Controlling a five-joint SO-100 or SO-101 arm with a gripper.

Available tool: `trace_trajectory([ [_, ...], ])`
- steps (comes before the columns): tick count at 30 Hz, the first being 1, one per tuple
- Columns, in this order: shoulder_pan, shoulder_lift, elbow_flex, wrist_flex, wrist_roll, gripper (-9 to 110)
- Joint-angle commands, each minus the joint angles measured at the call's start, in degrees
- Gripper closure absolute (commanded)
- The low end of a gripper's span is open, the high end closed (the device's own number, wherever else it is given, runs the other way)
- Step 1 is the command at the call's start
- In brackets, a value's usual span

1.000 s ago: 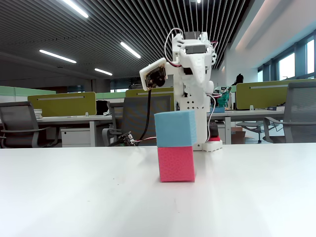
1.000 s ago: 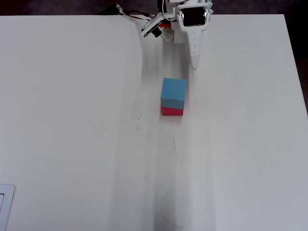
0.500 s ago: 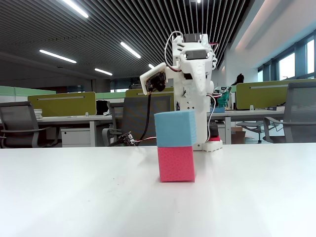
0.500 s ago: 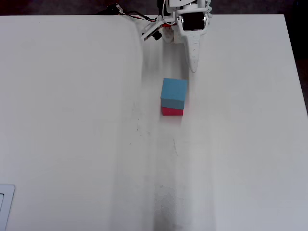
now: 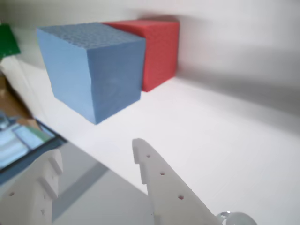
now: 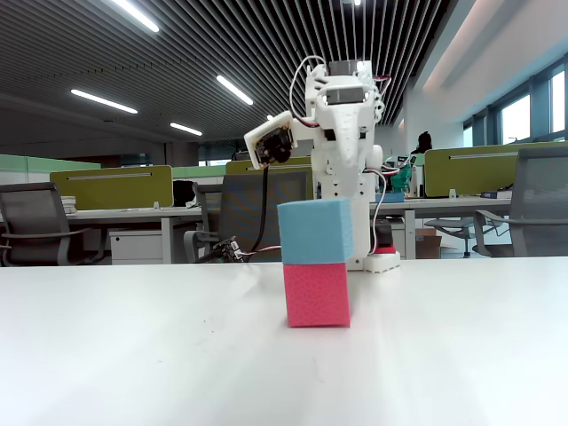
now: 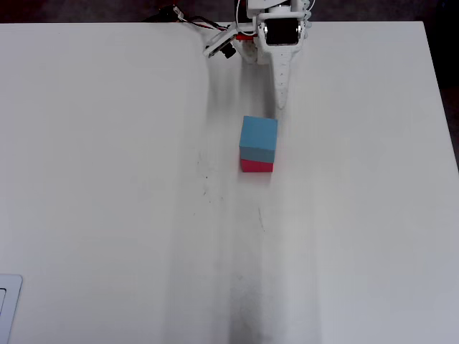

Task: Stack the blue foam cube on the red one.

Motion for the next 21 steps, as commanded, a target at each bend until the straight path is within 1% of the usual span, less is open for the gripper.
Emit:
trace_trajectory([
  [1, 0.3, 0.3, -1.8, -1.0, 0.0, 84],
  [21, 10.5, 0.3, 0.9, -7.9, -0.5, 83],
])
